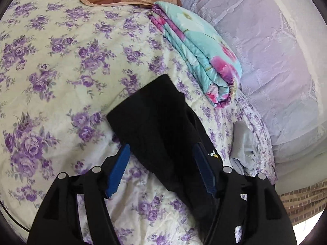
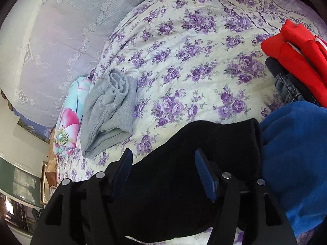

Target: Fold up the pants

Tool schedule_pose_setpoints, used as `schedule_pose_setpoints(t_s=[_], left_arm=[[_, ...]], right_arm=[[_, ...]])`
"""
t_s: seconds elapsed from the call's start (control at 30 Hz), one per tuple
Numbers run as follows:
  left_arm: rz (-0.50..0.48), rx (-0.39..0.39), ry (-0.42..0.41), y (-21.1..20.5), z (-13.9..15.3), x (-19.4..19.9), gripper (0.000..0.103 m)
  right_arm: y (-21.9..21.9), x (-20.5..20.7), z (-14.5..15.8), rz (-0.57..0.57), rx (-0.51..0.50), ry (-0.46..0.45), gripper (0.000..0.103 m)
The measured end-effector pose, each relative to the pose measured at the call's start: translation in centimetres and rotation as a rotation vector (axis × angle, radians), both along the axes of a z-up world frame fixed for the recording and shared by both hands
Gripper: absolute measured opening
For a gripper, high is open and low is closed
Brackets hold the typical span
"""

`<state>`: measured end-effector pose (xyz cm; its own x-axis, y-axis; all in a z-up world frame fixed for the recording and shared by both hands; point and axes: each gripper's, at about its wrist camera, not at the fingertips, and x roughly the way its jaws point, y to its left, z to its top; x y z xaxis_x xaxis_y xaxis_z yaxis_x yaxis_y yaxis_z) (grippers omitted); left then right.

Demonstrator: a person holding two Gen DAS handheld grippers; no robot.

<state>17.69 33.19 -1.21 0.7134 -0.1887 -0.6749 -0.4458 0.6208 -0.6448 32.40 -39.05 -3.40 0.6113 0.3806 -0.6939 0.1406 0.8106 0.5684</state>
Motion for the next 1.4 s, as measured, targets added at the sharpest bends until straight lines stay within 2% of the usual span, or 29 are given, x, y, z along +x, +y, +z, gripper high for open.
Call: schedule_pose_setpoints(t_s=[0.07,0.13,0.2,0.3,0.37,0.4,0.43,0.47,0.53,0.63,0.73,0.83,0.9,0.93,1.0,1.1,1.27,1.4], left_arm=[[-0.021,0.053,-0.020,-1.4,1.3,0.3,0.065],[-0.063,0.083,-0.016,-2.8,2.2,1.7,0.071],[-0.086,0.108,0.033,-3.9,2.1,3.6,0.071],[-0.065,0.239,0.161,-4.9,1.0,6.0,0.071],[-0.063,0.263,0.176,-5.0,0.3,6.9,0.069],[-0.079,0.261,0.174,-4.9,-0.1,7.3,0.057],[-0.094,0.261,0.175,-4.8,-0.4,7.5,0.029],[-0.114,0.245,0.182,-4.6,-1.0,7.5,0.018],[-0.104,0.209,0.161,-4.1,-1.4,6.2,0.011],[-0.094,0.181,0.083,-3.5,-1.0,0.8,0.010],[-0.053,0.086,0.025,-2.5,-1.5,-6.3,0.010],[0.028,-0.010,0.013,-1.5,-4.3,-13.4,0.010],[0.047,-0.075,0.030,-1.2,-7.4,-15.7,0.012],[0.055,-0.117,-0.023,-0.9,-8.2,-16.5,0.012],[0.064,-0.123,-0.050,-0.9,-7.9,-16.6,0.013],[0.051,-0.037,-0.046,-1.7,-6.0,-15.6,0.014],[0.056,-0.031,-0.026,-1.3,-6.3,-14.6,0.016],[0.058,-0.017,-0.020,-1.2,-6.5,-14.5,0.017]], right_arm=[[0.7,-0.8,0.4,0.019,-0.003,-0.009,0.068],[1.2,-1.8,0.6,0.035,-0.001,-0.011,0.068],[1.5,-3.0,0.7,0.043,0.013,-0.013,0.068],[1.9,-5.1,0.6,0.053,0.034,-0.013,0.068],[2.0,-6.6,0.4,0.062,0.041,-0.008,0.068],[2.2,-7.4,0.3,0.069,0.037,-0.009,0.068],[2.3,-8.1,0.3,0.075,0.031,-0.012,0.068],[2.4,-8.8,0.3,0.078,0.029,-0.019,0.068],[2.4,-10.3,0.4,0.079,0.034,-0.039,0.068],[2.2,-12.5,0.9,0.079,0.051,-0.068,0.068],[2.5,-14.6,1.4,0.099,0.057,-0.089,0.068],[3.0,-16.6,1.5,0.129,0.066,-0.107,0.068],[3.1,-17.7,1.1,0.144,0.087,-0.101,0.068],[3.1,-18.1,0.8,0.150,0.097,-0.095,0.068],[3.0,-19.2,0.3,0.156,0.115,-0.079,0.068],[2.2,-22.0,-0.2,0.148,0.143,-0.058,0.068],[0.2,-28.0,-2.2,0.067,0.169,-0.012,0.068],[-0.9,-31.1,-5.4,0.005,0.286,0.058,0.068]])
